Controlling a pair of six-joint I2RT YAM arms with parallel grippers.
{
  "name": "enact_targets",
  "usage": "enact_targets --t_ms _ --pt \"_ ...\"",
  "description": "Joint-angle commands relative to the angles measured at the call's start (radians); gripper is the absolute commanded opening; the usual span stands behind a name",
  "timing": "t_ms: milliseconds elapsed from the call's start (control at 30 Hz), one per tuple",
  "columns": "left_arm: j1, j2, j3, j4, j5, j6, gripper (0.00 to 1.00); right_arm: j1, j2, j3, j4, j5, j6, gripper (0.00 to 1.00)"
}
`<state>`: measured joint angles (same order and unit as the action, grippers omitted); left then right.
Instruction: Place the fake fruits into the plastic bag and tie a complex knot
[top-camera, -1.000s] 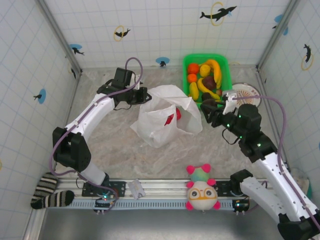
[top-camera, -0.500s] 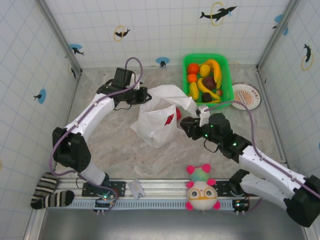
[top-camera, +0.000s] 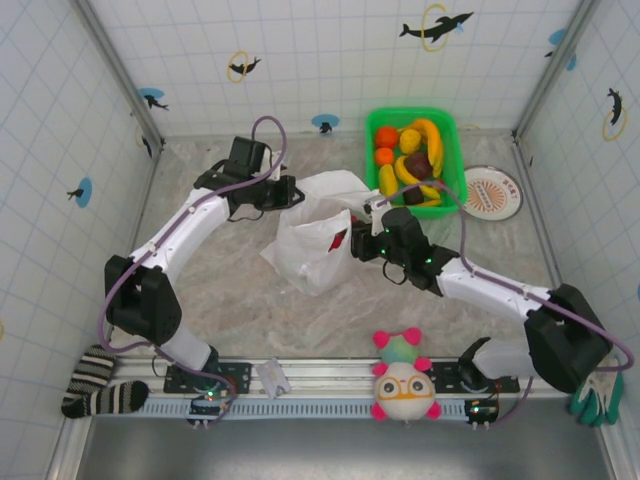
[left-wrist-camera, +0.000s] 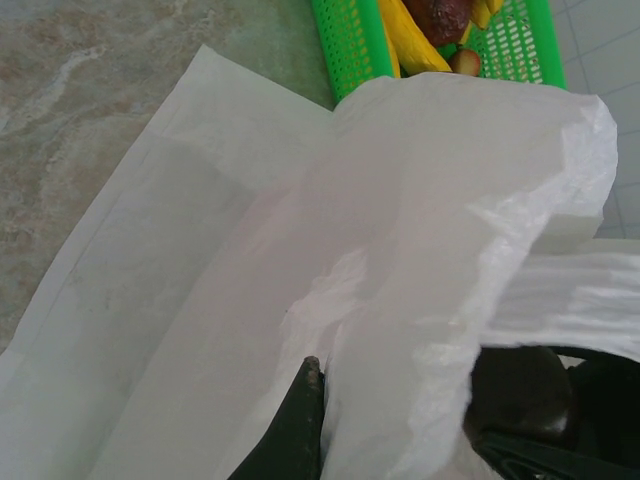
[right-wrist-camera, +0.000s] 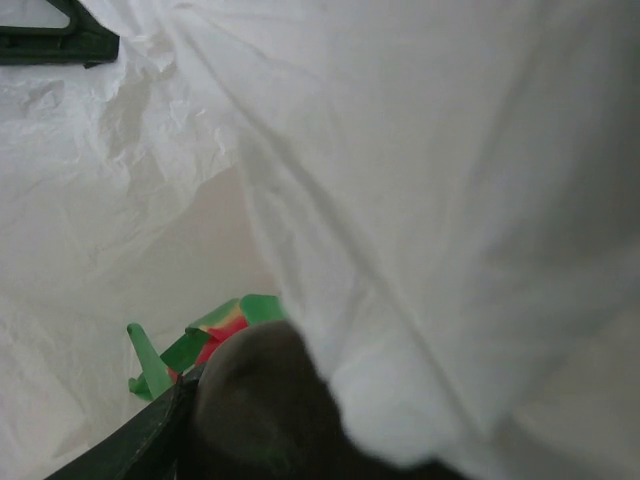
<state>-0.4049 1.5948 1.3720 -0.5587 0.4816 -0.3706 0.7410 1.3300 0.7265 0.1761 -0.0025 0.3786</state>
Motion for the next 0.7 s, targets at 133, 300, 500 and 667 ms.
enact_targets --t_ms 133,300,500,667 --pt "-0.008 -0.029 0.003 0.003 0.003 -0.002 0.08 0.008 -0.029 0.053 -0.018 0.048 -0.041 0.83" --pt "-0.008 -0.025 0.007 0.011 -0.001 -0.004 0.08 0.003 -0.110 0.023 -0.098 0.083 -0.052 0.84" --pt "-0.008 -0.007 0.014 0.011 -0.009 -0.004 0.08 0.000 -0.233 -0.021 -0.198 0.105 -0.043 0.74" --pt "-0.007 0.012 0.034 0.008 -0.017 -0.004 0.08 0.000 -0.330 -0.053 -0.279 0.091 -0.040 0.64"
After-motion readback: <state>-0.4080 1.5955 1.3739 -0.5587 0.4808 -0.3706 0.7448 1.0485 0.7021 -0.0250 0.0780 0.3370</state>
